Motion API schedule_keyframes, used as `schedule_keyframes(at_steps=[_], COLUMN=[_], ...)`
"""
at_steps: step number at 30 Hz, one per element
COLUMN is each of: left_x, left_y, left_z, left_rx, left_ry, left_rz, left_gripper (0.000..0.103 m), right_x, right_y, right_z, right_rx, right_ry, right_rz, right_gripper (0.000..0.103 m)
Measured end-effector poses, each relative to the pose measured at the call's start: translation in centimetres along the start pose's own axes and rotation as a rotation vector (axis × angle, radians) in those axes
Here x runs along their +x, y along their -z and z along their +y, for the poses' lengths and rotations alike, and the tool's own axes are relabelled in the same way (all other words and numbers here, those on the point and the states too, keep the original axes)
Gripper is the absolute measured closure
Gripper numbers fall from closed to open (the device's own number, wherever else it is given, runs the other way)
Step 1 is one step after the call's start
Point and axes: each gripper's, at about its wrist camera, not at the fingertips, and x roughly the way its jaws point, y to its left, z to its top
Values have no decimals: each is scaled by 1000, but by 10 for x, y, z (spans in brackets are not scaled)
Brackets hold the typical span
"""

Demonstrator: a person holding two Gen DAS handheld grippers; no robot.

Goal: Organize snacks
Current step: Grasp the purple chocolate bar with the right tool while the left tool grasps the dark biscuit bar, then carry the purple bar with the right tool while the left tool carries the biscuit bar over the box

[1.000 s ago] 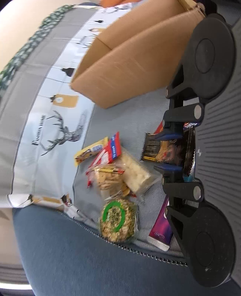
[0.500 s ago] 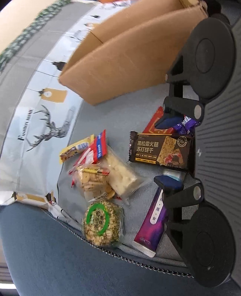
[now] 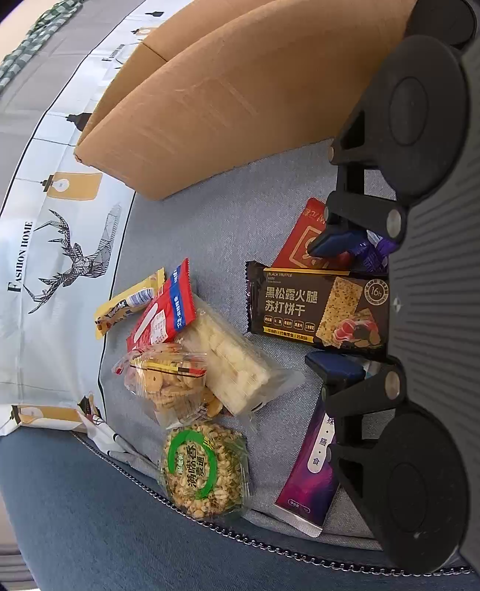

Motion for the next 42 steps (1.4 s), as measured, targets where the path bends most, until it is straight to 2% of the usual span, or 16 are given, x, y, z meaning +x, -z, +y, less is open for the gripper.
schedule_keyframes(at_steps=[4, 7, 9, 11, 12, 16, 22, 27, 34, 39, 42], left_x=[1, 1, 0, -3, -6, -28, -65, -93, -119, -126, -126], left_y=[1, 2, 1, 1, 1, 1, 2, -3, -9, -17, -21], left_z=[-6, -6, -5, -4, -3, 1, 3, 5, -5, -18, -33], left_rx=[33, 34, 25, 19, 14, -21, -54, -112, -121, -125, -90], left_ry=[-15, -2, 7, 4, 5, 34, 58, 68, 82, 114, 117], left_rz=[-2, 2, 0, -12, -24, -115, -263, -354, -407, -410, -403], left_gripper=[44, 59, 60, 60, 60, 60, 60, 60, 60, 60, 60], right_x=[0, 0, 0, -1, -1, -8, -34, -59, -102, -137, -158], right_y=[-1, 0, 1, 1, 2, 4, 2, -4, -16, -36, -46], right_z=[1, 3, 3, 4, 3, 4, 6, 1, -14, -46, -73], right_rx=[-8, -22, -33, -45, -48, -49, -52, -27, -3, 21, 14], right_ry=[5, 11, 14, 19, 24, 27, 37, 47, 63, 92, 126], right_rz=[-4, -9, -13, -20, -26, -60, -160, -229, -339, -403, -439], right_gripper=[72, 72, 74, 83, 84, 85, 86, 86, 86, 86, 86])
